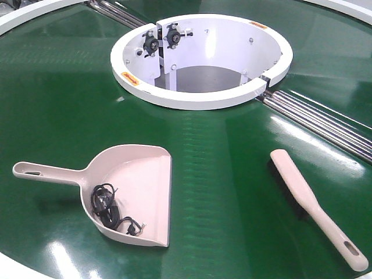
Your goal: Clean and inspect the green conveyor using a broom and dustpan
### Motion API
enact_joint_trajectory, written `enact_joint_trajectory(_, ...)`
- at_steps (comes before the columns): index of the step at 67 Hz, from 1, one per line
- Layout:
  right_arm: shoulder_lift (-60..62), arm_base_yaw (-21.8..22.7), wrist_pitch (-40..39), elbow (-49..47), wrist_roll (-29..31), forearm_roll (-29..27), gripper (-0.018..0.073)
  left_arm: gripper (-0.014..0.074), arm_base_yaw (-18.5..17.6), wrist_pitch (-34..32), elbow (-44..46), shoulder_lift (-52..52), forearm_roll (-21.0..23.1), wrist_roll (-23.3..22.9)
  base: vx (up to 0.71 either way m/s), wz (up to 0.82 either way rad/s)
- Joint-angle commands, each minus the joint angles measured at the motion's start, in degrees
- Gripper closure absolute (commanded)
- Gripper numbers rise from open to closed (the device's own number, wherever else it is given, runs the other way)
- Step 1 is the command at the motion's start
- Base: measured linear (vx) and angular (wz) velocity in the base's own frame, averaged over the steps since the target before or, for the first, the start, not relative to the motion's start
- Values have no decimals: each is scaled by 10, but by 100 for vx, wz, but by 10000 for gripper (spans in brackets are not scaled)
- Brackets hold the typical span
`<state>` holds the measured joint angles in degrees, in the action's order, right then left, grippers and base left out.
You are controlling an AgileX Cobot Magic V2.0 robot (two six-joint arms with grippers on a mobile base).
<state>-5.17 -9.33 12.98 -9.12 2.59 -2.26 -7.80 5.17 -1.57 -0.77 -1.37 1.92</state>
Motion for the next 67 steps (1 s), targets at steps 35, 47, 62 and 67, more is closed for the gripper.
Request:
enact_joint_trajectory(35, -8, 0, -42, -14, 4, 8, 568, 604, 1, -45, -18, -8, 1, -6, 0, 0)
enact_joint_trajectory(47, -8, 65, -57, 3, 7, 18, 568, 604, 1, -45, -18, -8, 1, -6, 0, 0)
enact_joint_trajectory(62, 6, 84, -193, 97, 3, 14, 568, 604, 1, -45, -18, -8, 1, -6, 0, 0)
enact_joint_trajectory(67, 27, 84, -220, 121, 0, 15, 568, 604, 1, -45, -18, -8, 1, -6, 0, 0)
